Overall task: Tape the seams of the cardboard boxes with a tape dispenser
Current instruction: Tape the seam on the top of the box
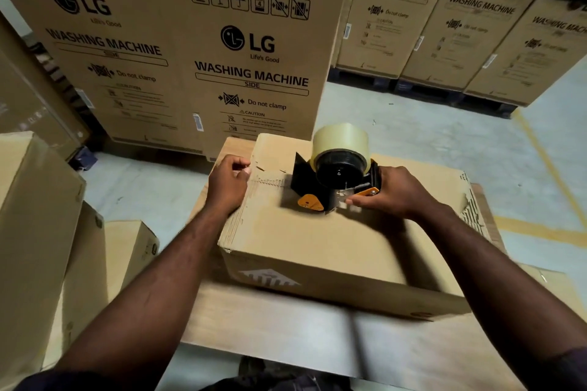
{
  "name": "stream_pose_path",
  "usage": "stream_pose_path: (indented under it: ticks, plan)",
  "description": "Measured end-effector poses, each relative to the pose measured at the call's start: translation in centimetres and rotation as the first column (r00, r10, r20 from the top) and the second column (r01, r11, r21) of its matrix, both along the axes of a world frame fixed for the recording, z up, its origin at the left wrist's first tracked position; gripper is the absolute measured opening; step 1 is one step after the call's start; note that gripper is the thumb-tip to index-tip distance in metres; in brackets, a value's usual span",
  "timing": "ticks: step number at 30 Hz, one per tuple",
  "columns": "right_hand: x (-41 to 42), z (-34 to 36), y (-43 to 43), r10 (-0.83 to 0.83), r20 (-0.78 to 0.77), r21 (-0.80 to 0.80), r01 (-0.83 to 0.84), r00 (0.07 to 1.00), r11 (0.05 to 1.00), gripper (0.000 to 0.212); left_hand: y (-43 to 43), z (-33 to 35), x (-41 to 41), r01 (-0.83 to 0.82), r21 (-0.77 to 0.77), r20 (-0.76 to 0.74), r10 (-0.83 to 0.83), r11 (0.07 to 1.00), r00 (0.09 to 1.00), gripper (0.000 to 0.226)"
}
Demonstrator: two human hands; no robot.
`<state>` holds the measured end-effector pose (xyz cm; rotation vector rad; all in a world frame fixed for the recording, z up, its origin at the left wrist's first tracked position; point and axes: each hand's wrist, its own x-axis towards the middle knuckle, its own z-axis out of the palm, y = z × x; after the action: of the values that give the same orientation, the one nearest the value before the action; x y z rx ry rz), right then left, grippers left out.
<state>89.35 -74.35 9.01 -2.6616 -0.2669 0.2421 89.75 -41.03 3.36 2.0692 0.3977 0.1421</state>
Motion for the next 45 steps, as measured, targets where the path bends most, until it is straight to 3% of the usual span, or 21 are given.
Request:
stream_pose_path:
  ticks: [2,4,7,10,14,17,23,25,30,35,45]
  plan:
    - [-0.1,-0.2,-0.7,0.004,0.015,-0.008,-0.004,1.000,1.000,0.047,-1.0,0.5,-0.3,0.021,0.294,0.046,-0.036,0.956,0.998,0.021]
    - [0.1,-0.5,-0.7,0.003,0.025,-0.010,-0.002,1.000,1.000,0.050,-2.7,1.0,-1.3,0.108,0.496,0.115,-0.188,0.861,0.975,0.033]
    - [0.2,-0.7,-0.7,0.007,0.044,-0.027,-0.005,0.999,1.000,0.051,-5.9,0.3,-3.7,0.381,0.492,0.001,-0.438,0.783,0.899,0.044]
    - [0.2,-0.8,-0.9,0.020,0.047,-0.046,-0.018,0.999,0.999,0.053,-6.5,-0.8,-4.7,0.514,0.597,-0.111,-0.571,0.616,0.813,0.048]
    - [0.5,-0.6,-1.7,0.039,0.014,-0.073,-0.038,0.999,0.997,0.066,-5.9,-0.3,-4.9,0.509,0.567,-0.151,-0.526,0.648,0.837,0.059]
    - [-0.2,-0.3,-4.1,0.026,0.029,-0.106,-0.023,0.999,0.994,0.075,-6.1,-0.3,-5.0,0.512,0.629,-0.169,-0.541,0.584,0.824,0.064]
    - [-1.6,0.2,-10.6,-0.017,0.024,-0.065,0.019,1.000,0.998,0.058,-6.9,-0.8,-4.8,0.471,0.630,-0.163,-0.488,0.618,0.858,0.060]
    - [-1.7,0.1,-10.6,-0.008,0.051,-0.061,0.012,0.999,0.998,0.061,-8.9,-0.6,-5.0,0.463,0.639,-0.191,-0.457,0.614,0.869,0.059]
    - [-1.6,-0.3,-10.8,-0.017,0.067,-0.059,0.021,0.998,0.998,0.056,-13.6,-1.0,-5.4,0.611,0.646,-0.230,-0.646,0.458,0.728,0.064]
    - [-2.0,0.1,-10.5,-0.019,0.048,-0.063,0.022,0.999,0.998,0.053,-12.9,-1.0,-5.4,0.593,0.653,-0.192,-0.655,0.471,0.731,0.064]
    - [-2.6,0.7,-16.9,-0.023,0.025,-0.106,0.026,0.999,0.994,0.073,-13.1,-0.8,-5.5,0.576,0.640,-0.175,-0.634,0.509,0.754,0.060]
